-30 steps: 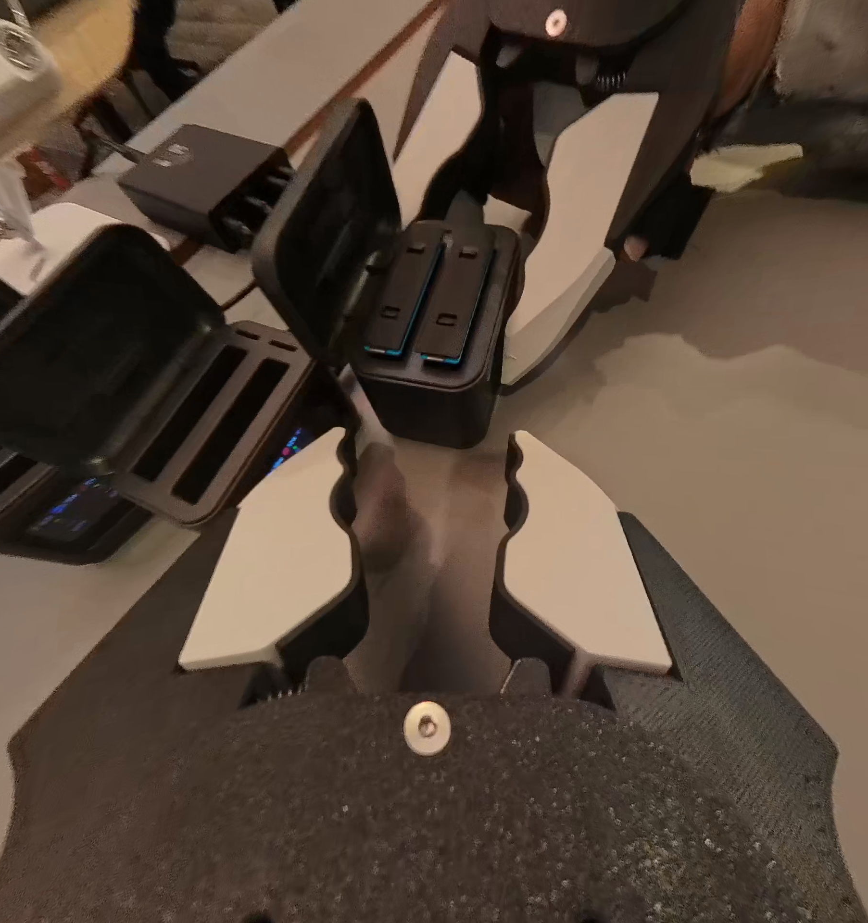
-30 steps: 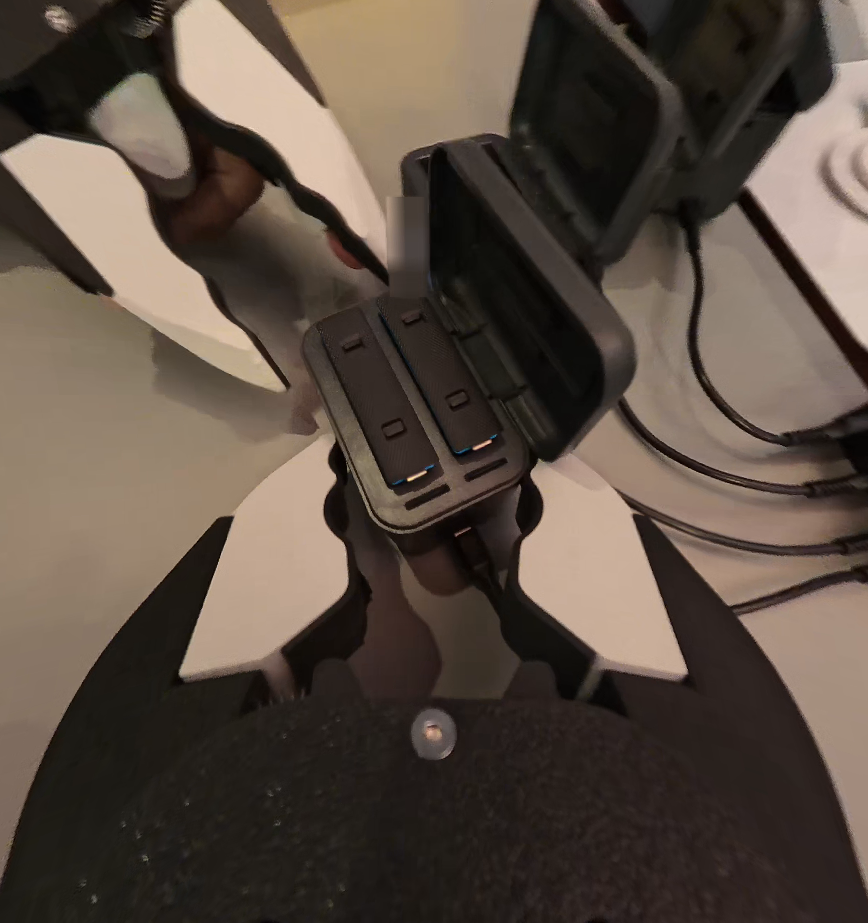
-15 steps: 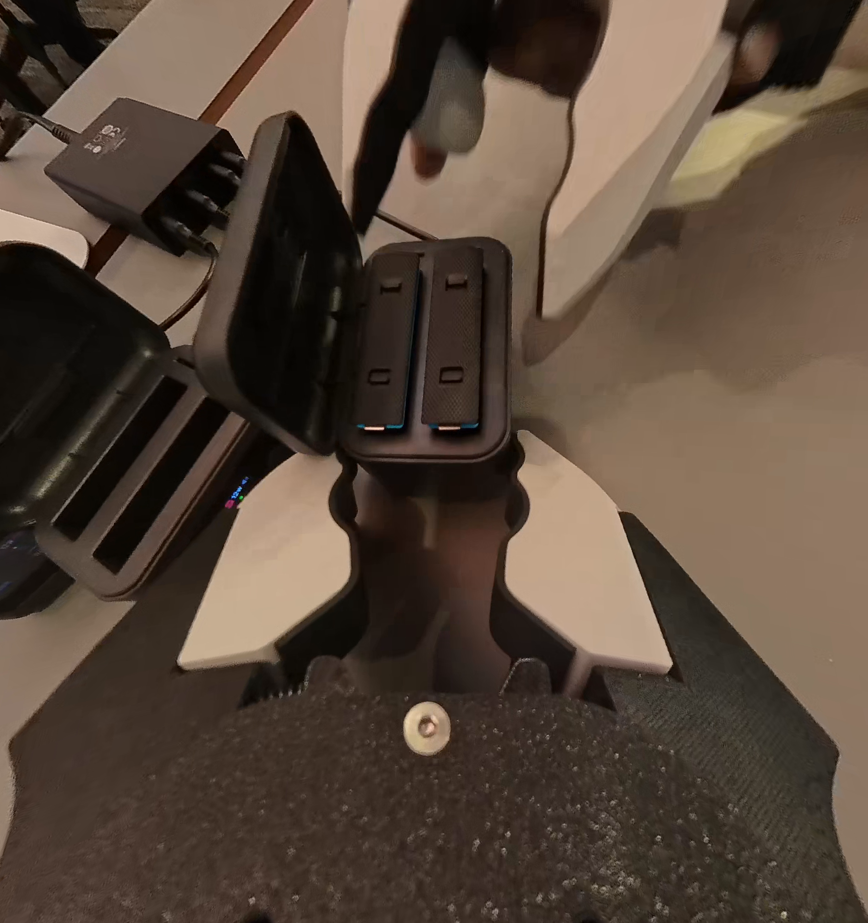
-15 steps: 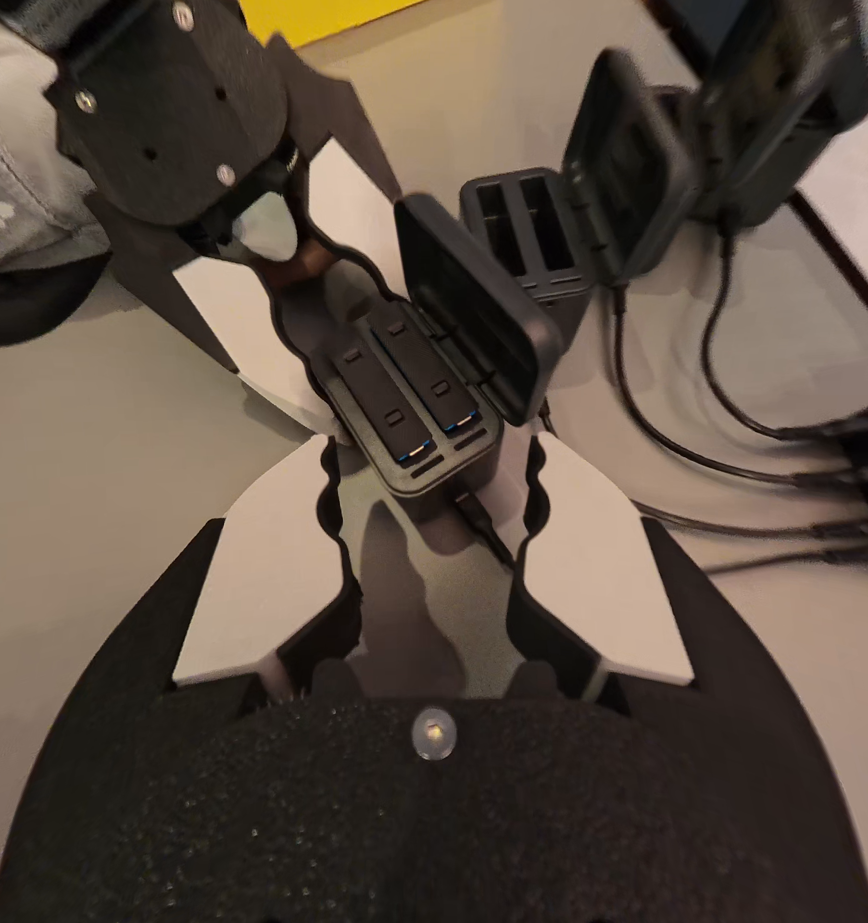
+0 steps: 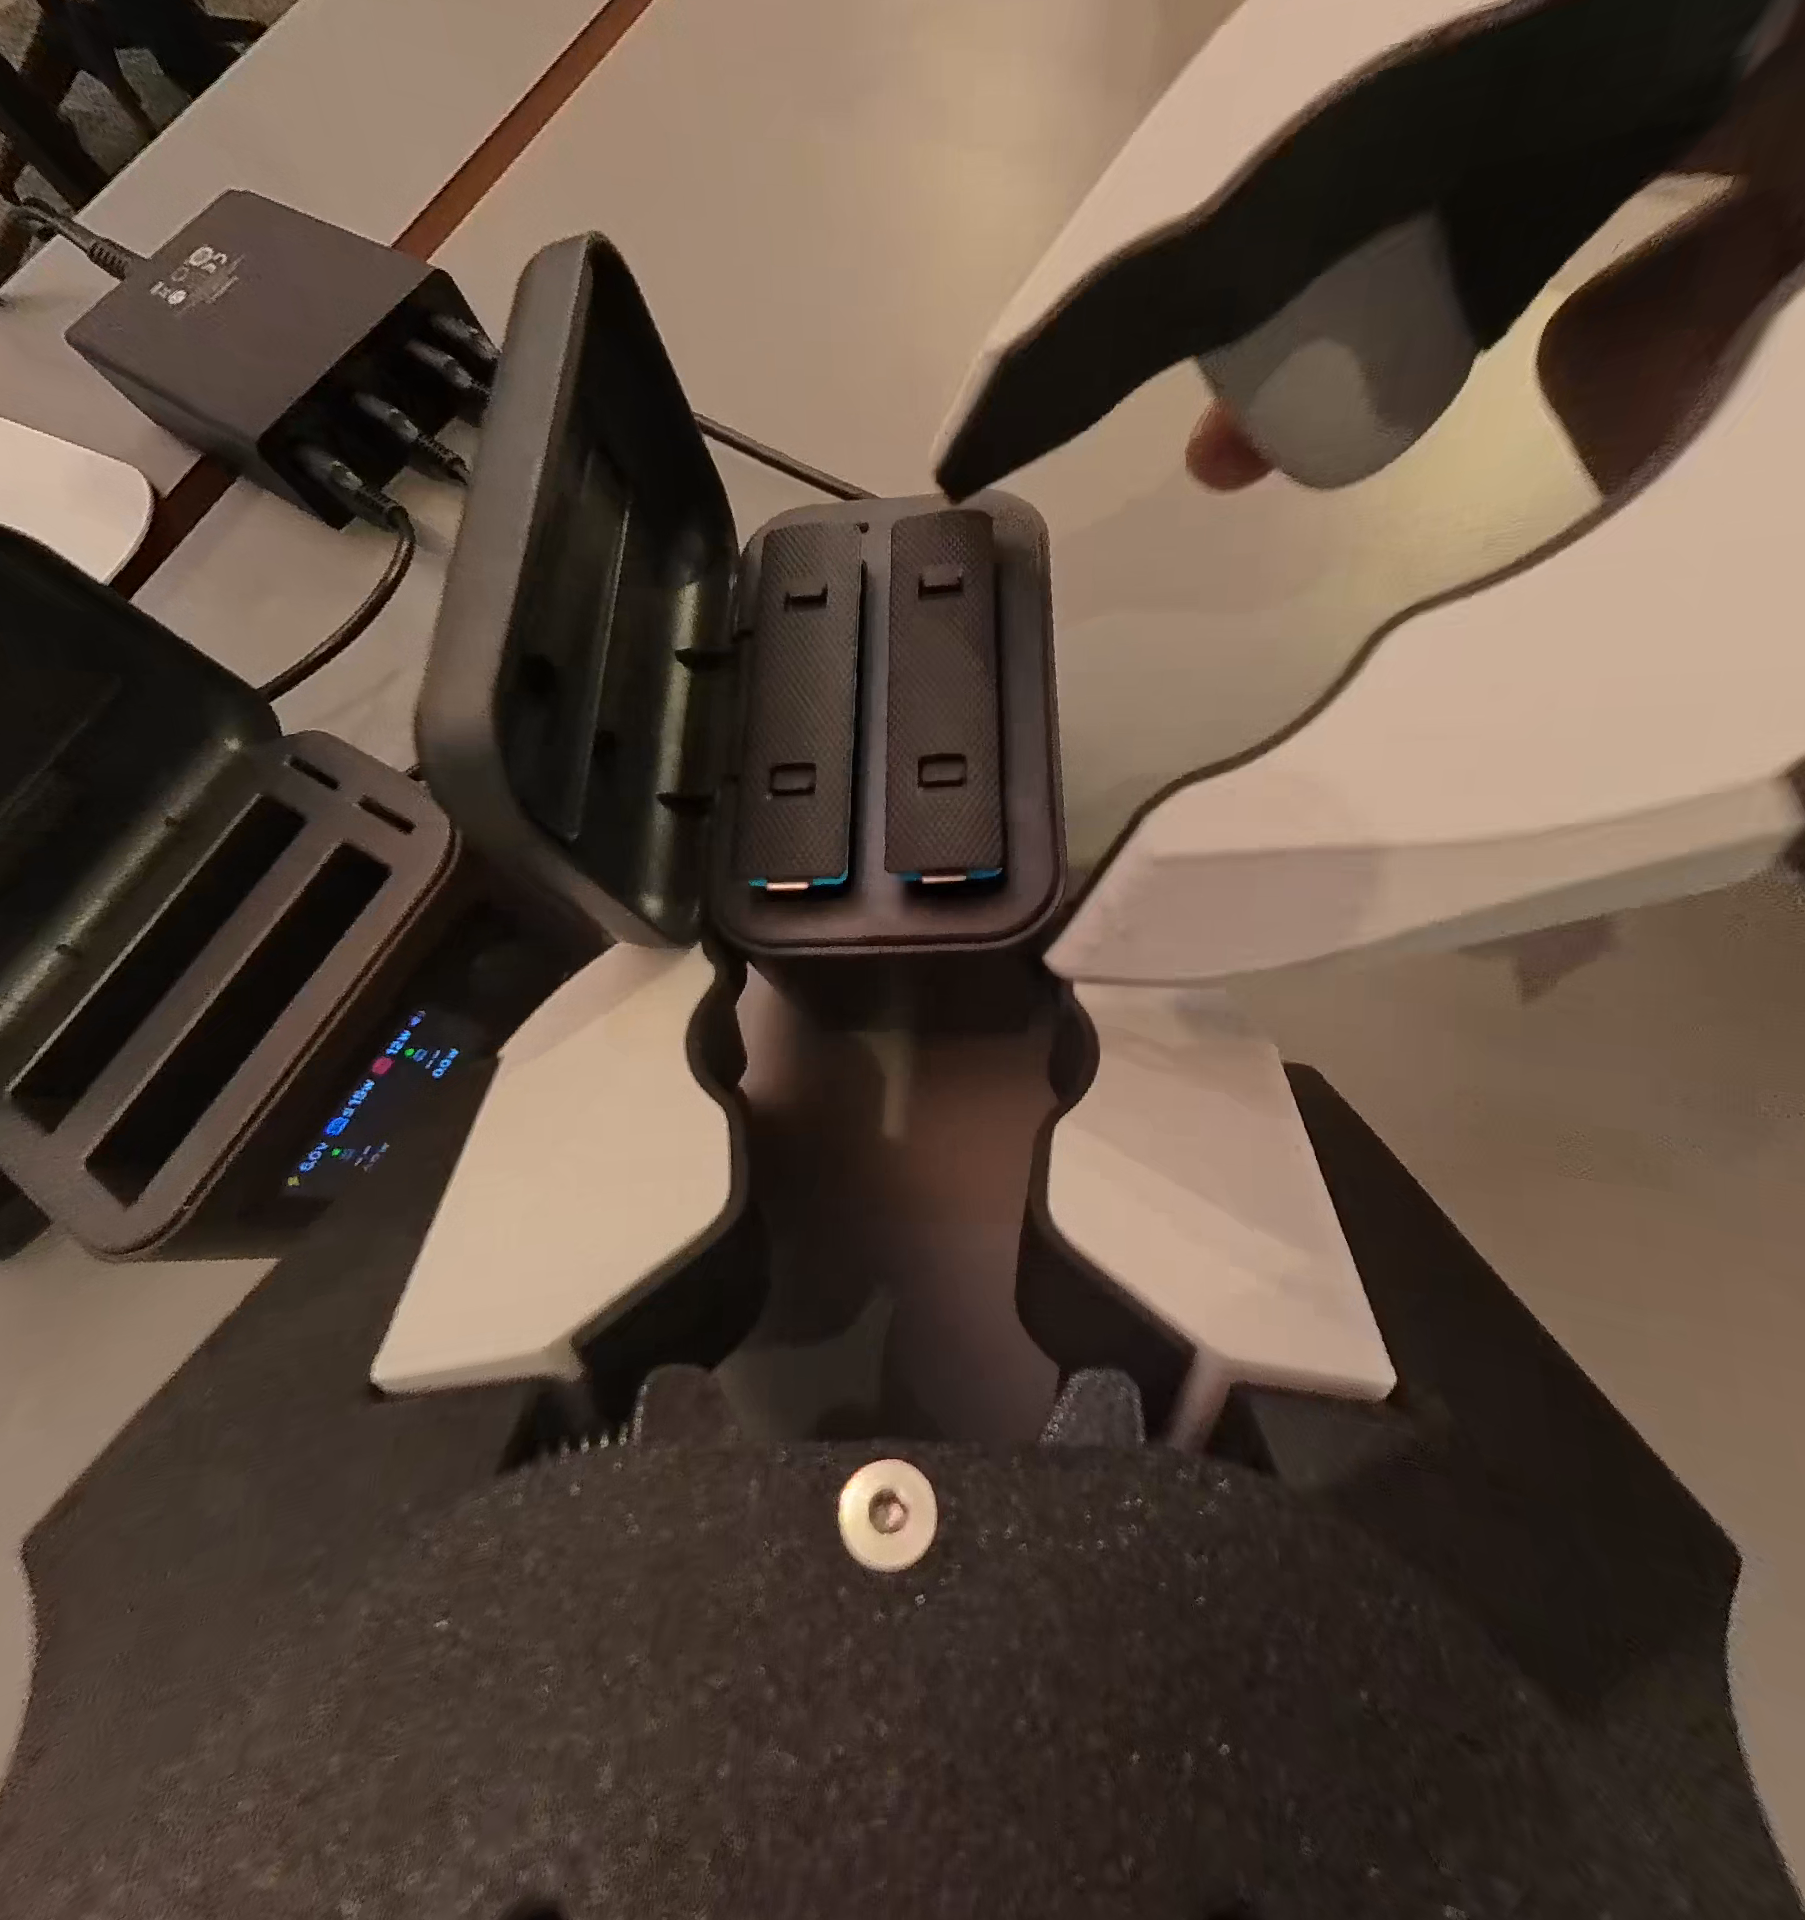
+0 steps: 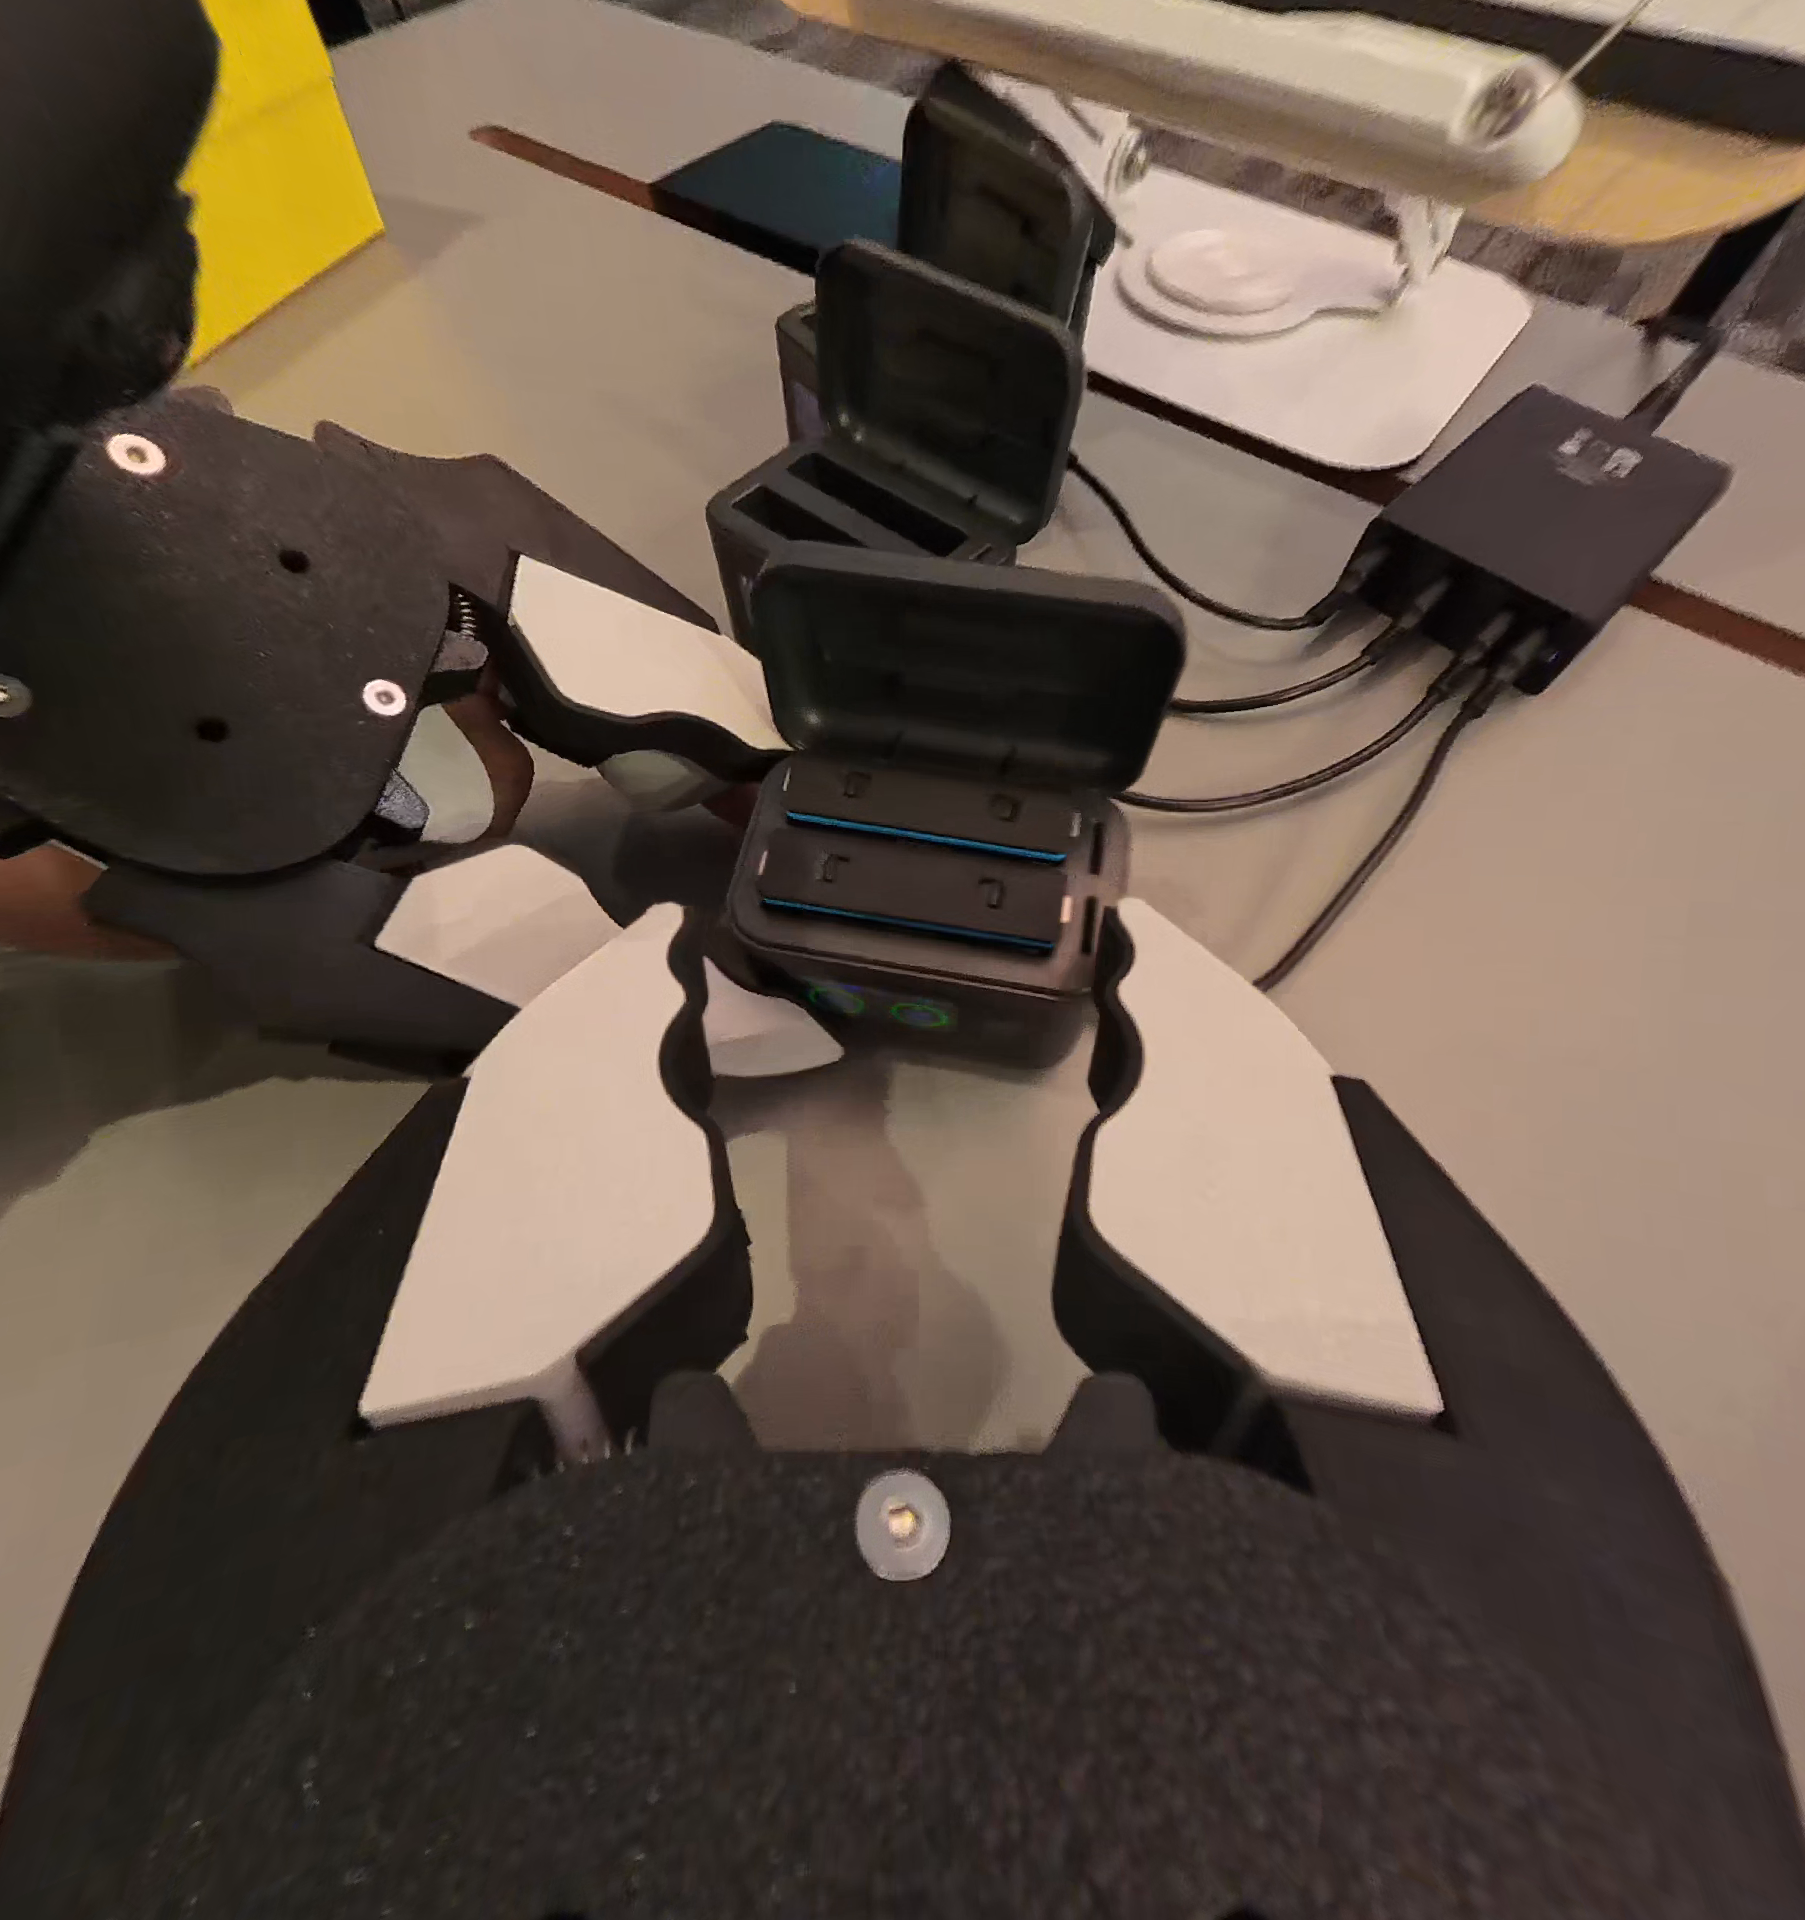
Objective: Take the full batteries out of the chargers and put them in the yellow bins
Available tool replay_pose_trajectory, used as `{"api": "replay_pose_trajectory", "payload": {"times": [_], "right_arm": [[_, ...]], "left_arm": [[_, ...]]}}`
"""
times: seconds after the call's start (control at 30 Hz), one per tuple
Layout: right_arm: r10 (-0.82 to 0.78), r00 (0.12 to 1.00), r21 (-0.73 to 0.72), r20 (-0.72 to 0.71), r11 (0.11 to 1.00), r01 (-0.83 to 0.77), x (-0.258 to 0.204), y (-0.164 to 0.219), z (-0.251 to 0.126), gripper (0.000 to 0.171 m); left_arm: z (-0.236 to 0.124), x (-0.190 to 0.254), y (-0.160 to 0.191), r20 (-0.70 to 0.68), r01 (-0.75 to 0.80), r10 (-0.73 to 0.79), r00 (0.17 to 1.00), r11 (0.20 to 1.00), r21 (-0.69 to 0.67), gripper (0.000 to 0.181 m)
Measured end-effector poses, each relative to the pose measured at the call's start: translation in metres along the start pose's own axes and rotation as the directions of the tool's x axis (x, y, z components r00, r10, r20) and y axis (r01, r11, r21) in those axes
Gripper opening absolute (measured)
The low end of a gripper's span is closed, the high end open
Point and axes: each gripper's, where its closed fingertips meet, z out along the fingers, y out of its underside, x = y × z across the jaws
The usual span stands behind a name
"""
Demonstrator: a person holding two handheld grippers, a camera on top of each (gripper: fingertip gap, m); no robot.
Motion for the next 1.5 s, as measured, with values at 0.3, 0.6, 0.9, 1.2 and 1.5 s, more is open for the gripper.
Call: {"api": "replay_pose_trajectory", "payload": {"times": [0.3, 0.6, 0.9, 1.2, 1.5], "right_arm": [[0.005, 0.999, 0.028, -0.038, 1.000, -0.004, 0.002, 0.001, 0.006, 0.059], [-0.025, 0.999, 0.031, -0.045, 0.999, 0.026, -0.005, 0.001, 0.003, 0.058], [0.036, 0.998, 0.057, -0.043, 0.998, -0.033, -0.001, 0.000, 0.004, 0.057], [0.097, 0.995, 0.105, -0.021, 0.990, -0.094, 0.004, -0.003, 0.004, 0.057], [0.135, 0.990, 0.345, -0.041, 0.932, -0.113, 0.027, -0.052, -0.032, 0.057]], "left_arm": [[-0.003, 0.006, 0.001, -0.040, 0.001, -0.001, 0.999, 1.000, 0.007, 0.056], [-0.009, 0.012, 0.004, -0.109, 0.004, -0.003, 0.994, 1.000, 0.008, 0.055], [-0.007, 0.013, 0.003, -0.138, 0.039, -0.040, 0.990, 0.999, -0.014, 0.055], [-0.005, 0.012, 0.000, -0.162, 0.029, -0.032, 0.986, 0.999, -0.024, 0.055], [-0.003, 0.009, 0.001, -0.143, 0.011, -0.012, 0.990, 1.000, -0.012, 0.055]]}}
